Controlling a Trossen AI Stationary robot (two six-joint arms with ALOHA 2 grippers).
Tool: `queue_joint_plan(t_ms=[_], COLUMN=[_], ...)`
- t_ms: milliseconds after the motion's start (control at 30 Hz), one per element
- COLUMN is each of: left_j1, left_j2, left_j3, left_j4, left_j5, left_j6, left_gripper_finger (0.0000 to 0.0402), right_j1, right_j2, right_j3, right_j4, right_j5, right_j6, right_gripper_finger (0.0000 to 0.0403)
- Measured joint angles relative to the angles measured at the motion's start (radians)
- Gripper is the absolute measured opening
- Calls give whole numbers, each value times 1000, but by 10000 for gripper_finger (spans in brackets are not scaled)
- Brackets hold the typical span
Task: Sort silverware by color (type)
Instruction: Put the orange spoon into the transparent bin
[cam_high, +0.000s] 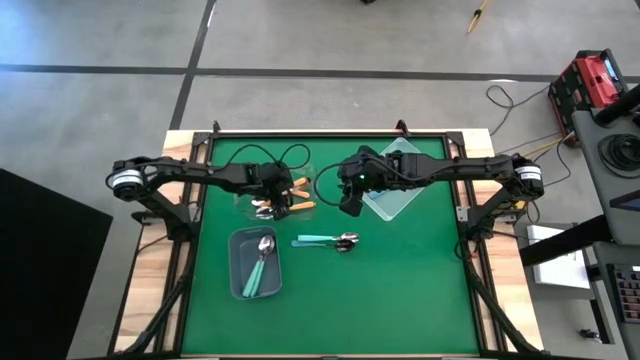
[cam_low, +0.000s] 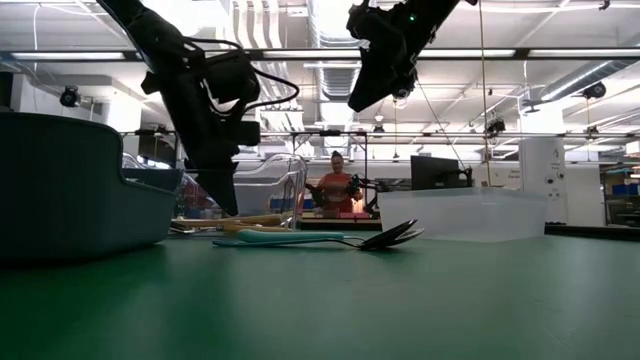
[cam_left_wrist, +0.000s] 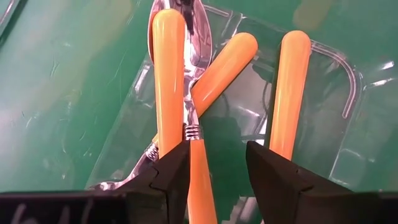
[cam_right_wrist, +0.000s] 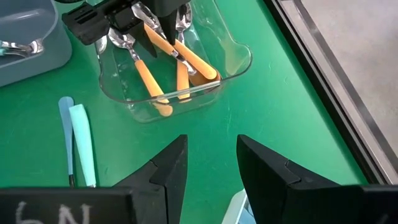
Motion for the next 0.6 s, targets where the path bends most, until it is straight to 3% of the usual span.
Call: queue_joint_plan(t_ms=[600], left_j1=[1], left_j2=[5], left_j3=[-2], left_j4=[-26], left_j5=[65], left_j6=[125], left_gripper_finger=[91], right_j1=[0], right_j2=[0], right_j3=[0], right_j4=[0], right_j5=[0], right_j6=[-1], right_gripper_finger=[130])
